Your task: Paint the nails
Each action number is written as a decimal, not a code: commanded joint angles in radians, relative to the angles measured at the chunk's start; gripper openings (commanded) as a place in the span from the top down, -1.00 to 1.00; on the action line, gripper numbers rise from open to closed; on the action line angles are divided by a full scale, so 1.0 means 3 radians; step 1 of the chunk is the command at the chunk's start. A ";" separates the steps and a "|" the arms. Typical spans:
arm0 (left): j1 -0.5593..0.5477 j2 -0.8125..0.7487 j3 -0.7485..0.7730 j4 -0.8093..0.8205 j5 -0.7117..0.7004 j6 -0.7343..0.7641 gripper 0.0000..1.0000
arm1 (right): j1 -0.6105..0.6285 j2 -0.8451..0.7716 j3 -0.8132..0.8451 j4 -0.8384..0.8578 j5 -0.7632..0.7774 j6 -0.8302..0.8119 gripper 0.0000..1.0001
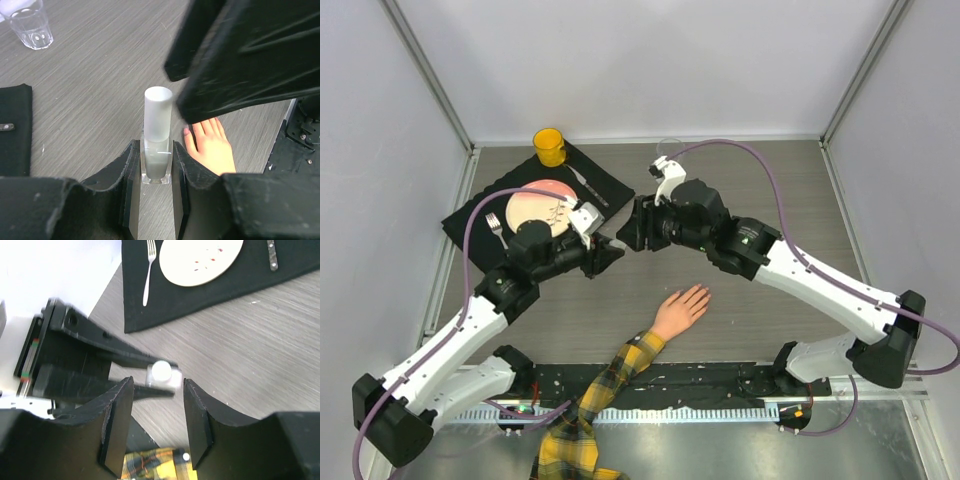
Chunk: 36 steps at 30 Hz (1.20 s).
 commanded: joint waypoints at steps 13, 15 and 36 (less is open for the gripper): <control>-0.0093 -0.0137 0.0040 0.0099 -0.0089 0.0083 1.00 | 0.0039 0.0186 0.0134 0.0349 -0.0023 0.0104 0.34; -0.0093 -0.0142 0.0035 0.0119 -0.0084 0.0062 1.00 | 0.0039 0.0181 0.0109 0.0374 -0.0023 0.0109 0.42; -0.0088 -0.0730 -0.0047 0.0401 0.1941 -0.0874 1.00 | -0.0043 -0.0218 -0.1037 0.2412 -0.3516 -0.0643 0.98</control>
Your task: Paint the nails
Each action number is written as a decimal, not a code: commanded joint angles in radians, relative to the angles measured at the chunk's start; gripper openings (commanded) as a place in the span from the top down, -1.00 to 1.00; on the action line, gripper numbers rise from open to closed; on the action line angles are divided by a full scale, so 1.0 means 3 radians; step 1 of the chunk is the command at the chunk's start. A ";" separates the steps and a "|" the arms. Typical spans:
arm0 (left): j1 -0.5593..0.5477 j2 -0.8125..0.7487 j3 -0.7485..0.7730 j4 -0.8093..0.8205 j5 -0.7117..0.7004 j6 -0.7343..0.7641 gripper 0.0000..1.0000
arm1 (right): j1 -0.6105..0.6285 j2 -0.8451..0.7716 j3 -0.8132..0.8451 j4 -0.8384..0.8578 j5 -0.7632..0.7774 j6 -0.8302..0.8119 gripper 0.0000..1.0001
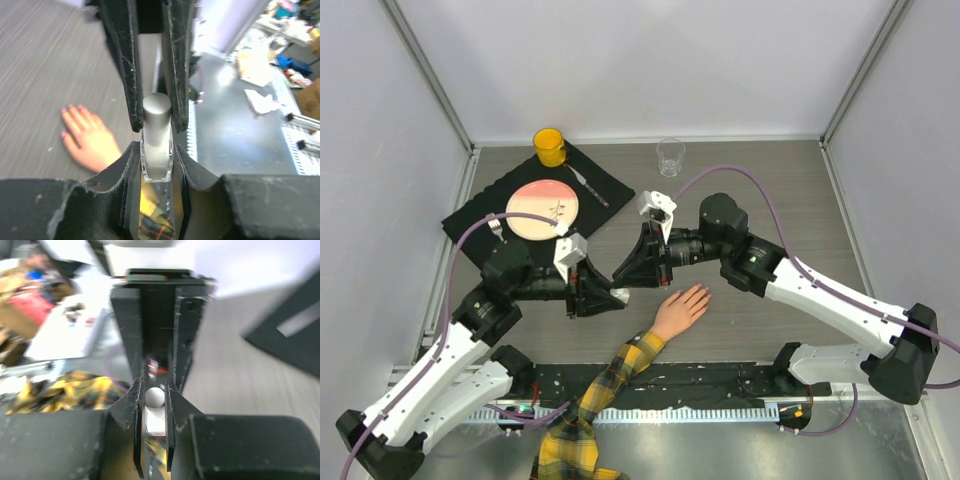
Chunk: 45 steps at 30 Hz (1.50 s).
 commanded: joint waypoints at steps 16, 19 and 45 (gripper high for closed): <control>-0.0010 -0.0183 0.0324 -0.0286 -0.2043 0.0510 0.99 | 0.0384 -0.0096 0.0628 -0.0744 0.2759 0.0713 -0.13; -0.0015 -0.0152 0.0344 -0.0245 -0.2048 0.0469 1.00 | 0.0563 0.0098 0.0918 -0.0963 0.3077 0.0626 -0.09; -0.0015 -0.0183 0.0492 -0.0163 -0.0728 0.0106 1.00 | 0.0769 0.0427 0.1012 -0.0980 0.2302 -0.0206 0.98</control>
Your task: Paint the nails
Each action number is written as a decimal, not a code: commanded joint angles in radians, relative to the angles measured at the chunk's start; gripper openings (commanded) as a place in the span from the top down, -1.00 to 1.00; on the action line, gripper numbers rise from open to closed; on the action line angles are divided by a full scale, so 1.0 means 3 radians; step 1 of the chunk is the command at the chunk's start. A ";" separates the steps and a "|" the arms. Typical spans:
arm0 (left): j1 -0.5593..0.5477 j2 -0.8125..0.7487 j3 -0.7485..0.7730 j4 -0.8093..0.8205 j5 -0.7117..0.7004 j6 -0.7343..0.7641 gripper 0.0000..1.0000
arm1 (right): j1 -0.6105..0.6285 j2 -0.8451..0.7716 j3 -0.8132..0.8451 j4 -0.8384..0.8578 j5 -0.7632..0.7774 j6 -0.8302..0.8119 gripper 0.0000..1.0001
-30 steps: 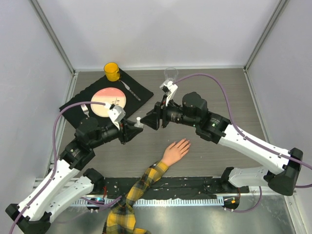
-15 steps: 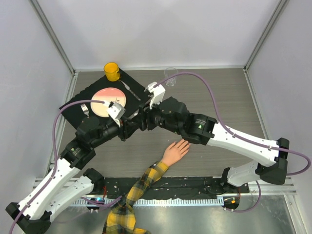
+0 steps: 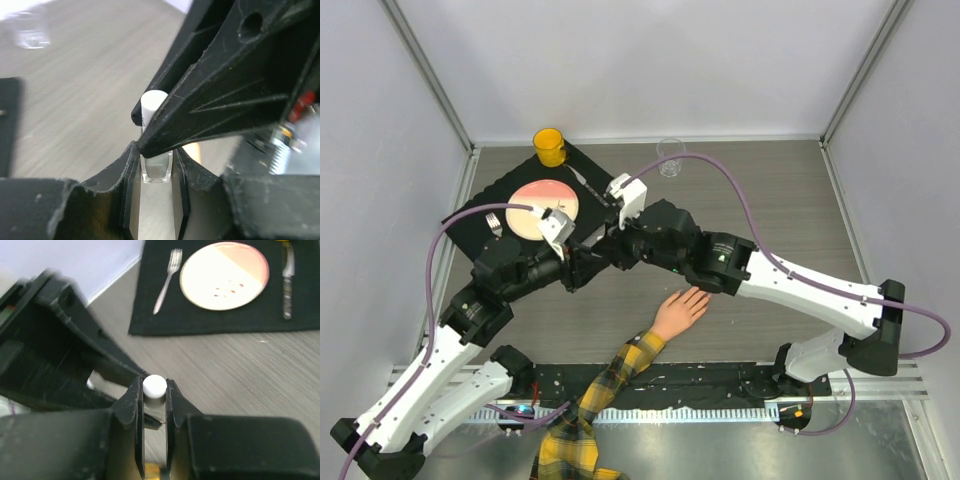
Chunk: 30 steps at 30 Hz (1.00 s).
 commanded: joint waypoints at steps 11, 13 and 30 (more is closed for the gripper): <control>-0.0033 -0.0103 0.0048 0.1293 0.2359 -0.0779 1.00 | -0.0733 -0.0568 -0.1557 0.3128 -0.4291 0.0810 0.98; -0.0033 -0.0098 0.0058 0.1278 0.2329 -0.0774 1.00 | -0.0738 -0.0542 -0.1557 0.3191 -0.4271 0.0842 0.98; -0.0028 -0.0261 0.0247 -0.0103 0.0115 0.0571 0.99 | -0.0341 -0.0731 -0.0458 0.0283 -0.0847 0.0193 -0.28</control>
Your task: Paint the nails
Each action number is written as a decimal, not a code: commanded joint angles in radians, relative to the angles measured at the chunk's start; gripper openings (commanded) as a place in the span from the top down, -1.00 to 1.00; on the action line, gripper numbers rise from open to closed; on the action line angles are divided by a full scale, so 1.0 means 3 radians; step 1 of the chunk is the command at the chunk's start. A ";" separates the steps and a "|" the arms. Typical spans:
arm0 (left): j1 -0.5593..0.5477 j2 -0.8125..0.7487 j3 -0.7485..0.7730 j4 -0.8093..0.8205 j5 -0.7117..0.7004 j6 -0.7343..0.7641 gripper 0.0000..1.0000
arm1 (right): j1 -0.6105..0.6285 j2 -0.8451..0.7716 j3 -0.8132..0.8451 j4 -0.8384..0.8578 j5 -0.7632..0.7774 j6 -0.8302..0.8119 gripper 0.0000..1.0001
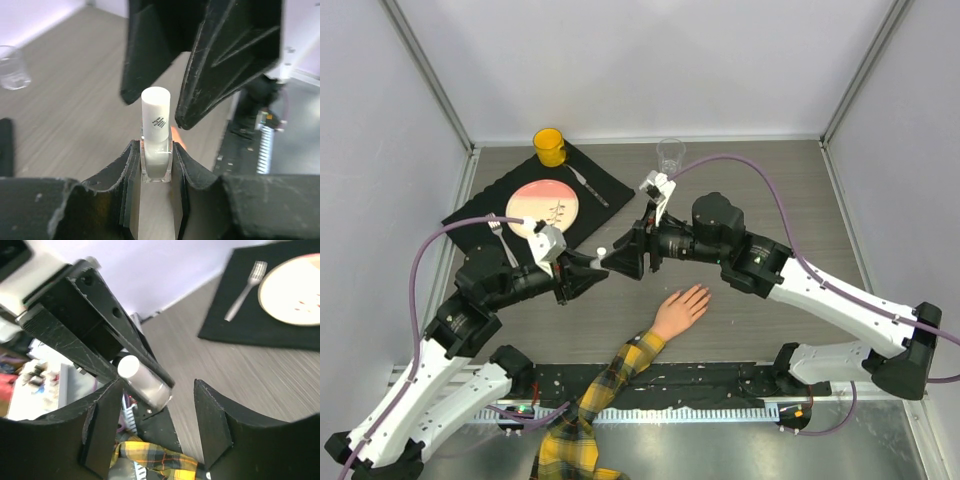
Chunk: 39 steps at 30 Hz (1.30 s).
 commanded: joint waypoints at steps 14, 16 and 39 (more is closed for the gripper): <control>-0.0007 -0.0093 0.0062 0.0094 -0.0630 0.0117 0.99 | 0.0582 0.0504 0.0886 -0.0738 0.1702 -0.0192 0.09; -0.0007 -0.0087 0.0062 0.0089 -0.0615 0.0112 1.00 | 0.0592 0.0529 0.0891 -0.0707 0.1687 -0.0202 0.14; -0.0007 0.0255 0.0186 0.0779 0.1776 -0.0668 1.00 | 0.0250 -0.0001 0.0212 -0.0264 -0.1371 -0.0919 0.98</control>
